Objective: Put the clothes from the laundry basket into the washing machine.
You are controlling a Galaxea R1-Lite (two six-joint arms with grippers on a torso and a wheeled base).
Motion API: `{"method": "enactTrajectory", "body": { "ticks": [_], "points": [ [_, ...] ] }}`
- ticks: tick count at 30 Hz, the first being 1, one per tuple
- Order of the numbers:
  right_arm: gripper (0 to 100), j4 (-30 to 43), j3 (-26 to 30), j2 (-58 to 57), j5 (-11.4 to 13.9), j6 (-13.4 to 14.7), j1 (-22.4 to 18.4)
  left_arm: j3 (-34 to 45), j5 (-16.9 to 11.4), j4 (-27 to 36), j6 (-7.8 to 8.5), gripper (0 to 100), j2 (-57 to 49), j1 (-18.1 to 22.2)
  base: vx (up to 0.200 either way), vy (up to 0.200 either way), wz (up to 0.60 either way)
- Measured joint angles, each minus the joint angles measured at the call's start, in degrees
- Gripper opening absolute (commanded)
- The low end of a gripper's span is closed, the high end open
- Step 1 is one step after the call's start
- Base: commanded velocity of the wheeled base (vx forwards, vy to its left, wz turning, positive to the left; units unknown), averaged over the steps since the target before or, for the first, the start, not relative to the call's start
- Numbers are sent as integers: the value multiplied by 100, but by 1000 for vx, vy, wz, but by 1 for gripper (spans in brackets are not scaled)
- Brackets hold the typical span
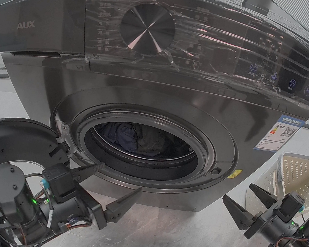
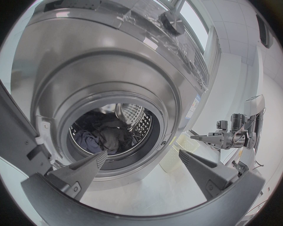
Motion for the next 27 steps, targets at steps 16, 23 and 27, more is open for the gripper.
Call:
{"method": "enactTrajectory", "body": {
  "ticks": [16, 23, 27],
  "points": [
    [100, 1040, 0, -445, -262, 43, 2, 774, 22, 71, 567, 100, -785, 82, -200, 0, 0],
    [100, 2313, 4, -1172, -249, 49, -102, 857, 41, 251, 627, 100, -1181, 274, -200, 0, 0],
    [100, 2970, 4, -1764, -224, 51, -297, 868, 38, 811, 670, 100, -1662, 429, -200, 0, 0]
  ]
}}
